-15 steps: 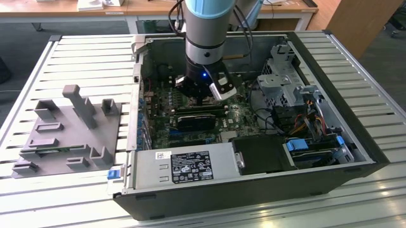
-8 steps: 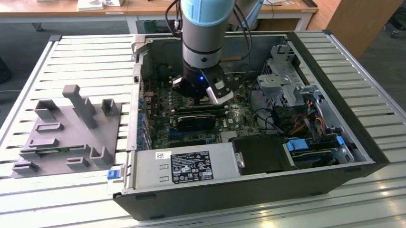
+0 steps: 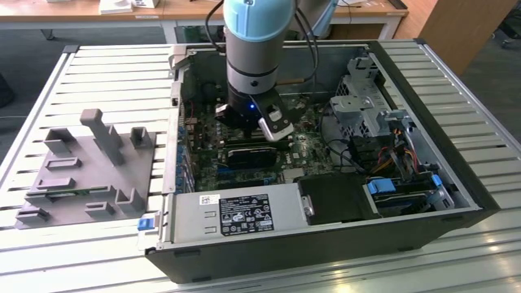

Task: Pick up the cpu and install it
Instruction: 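Install the second cpu locking lever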

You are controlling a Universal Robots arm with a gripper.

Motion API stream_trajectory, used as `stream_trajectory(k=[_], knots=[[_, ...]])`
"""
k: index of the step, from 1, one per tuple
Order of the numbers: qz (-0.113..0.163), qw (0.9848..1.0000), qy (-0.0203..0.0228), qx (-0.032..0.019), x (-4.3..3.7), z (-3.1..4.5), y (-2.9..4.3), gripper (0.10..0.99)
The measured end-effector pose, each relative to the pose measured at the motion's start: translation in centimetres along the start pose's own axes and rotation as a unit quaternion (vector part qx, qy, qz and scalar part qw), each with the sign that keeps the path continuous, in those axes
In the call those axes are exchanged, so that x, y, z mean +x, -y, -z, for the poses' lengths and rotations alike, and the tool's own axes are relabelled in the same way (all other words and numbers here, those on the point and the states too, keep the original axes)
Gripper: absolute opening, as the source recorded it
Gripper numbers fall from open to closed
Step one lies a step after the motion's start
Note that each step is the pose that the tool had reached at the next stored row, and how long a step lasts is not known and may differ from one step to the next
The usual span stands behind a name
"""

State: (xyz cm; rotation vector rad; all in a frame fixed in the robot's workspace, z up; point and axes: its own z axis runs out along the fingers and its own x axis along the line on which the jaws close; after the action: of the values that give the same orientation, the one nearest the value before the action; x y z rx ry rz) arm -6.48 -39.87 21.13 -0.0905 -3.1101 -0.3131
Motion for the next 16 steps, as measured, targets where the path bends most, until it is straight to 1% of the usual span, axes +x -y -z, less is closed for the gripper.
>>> stream_trajectory(k=[2, 4, 9, 11, 13, 16], knots=[[0.000, 1.0000, 0.0000, -0.0011, 0.21, -0.06, 0.05, 0.106], [0.000, 1.0000, -0.0002, -0.0038, 0.26, -0.17, 0.08, 0.106], [0.000, 0.9999, -0.0009, -0.0162, 0.36, -0.65, 0.18, 0.106], [0.000, 0.9998, -0.0012, -0.0204, 0.57, -0.76, 0.22, 0.106], [0.000, 0.9998, -0.0012, -0.0217, 0.78, -0.87, 0.25, 0.106], [0.000, 0.9998, -0.0013, -0.0217, 0.97, -1.20, 0.33, 0.106]])
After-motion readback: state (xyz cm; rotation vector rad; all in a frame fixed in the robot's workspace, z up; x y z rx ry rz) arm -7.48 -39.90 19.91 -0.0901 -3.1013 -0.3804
